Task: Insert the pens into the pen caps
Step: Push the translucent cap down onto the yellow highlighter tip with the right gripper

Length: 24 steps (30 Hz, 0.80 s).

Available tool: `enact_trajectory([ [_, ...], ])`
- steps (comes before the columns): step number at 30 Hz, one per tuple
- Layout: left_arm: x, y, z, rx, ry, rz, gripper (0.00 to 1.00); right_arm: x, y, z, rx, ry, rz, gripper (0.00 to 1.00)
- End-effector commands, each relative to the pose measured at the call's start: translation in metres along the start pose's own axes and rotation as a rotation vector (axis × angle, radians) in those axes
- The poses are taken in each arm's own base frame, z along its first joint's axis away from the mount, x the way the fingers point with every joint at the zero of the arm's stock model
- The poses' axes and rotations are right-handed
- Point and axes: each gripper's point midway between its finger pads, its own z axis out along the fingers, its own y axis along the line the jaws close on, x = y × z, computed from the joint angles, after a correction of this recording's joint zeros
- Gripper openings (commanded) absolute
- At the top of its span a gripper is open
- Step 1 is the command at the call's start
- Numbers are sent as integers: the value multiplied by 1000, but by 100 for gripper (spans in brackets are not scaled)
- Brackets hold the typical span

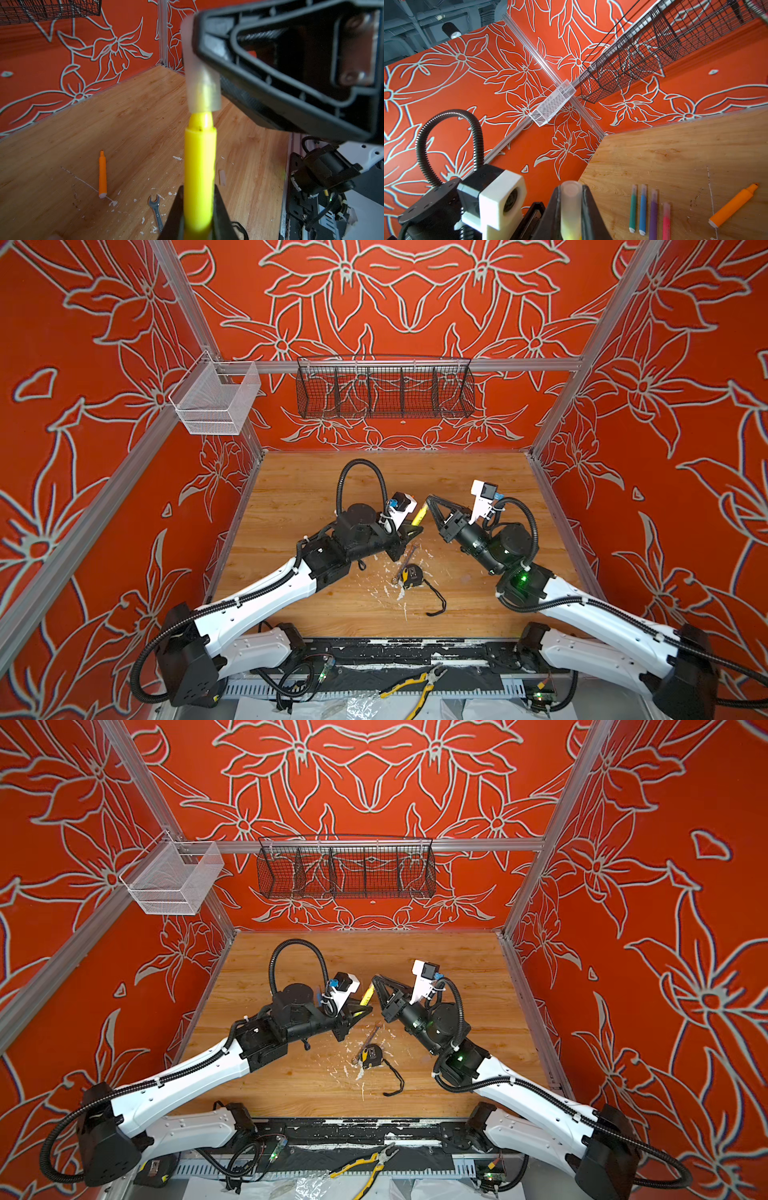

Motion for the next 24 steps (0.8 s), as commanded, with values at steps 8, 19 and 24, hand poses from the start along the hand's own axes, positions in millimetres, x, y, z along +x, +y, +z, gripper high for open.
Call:
enact_trajectory([
  [8,-33,-8,-5,34,-80,-46,0,31,-9,-6,9,67,-54,11],
  [19,-30,-13,-4,63,-81,-26,0,20,-8,-19,18,33,-61,53],
  [24,-25,-17,-3,83,-63,25,0,-2,7,-33,-10,-13,-70,64],
])
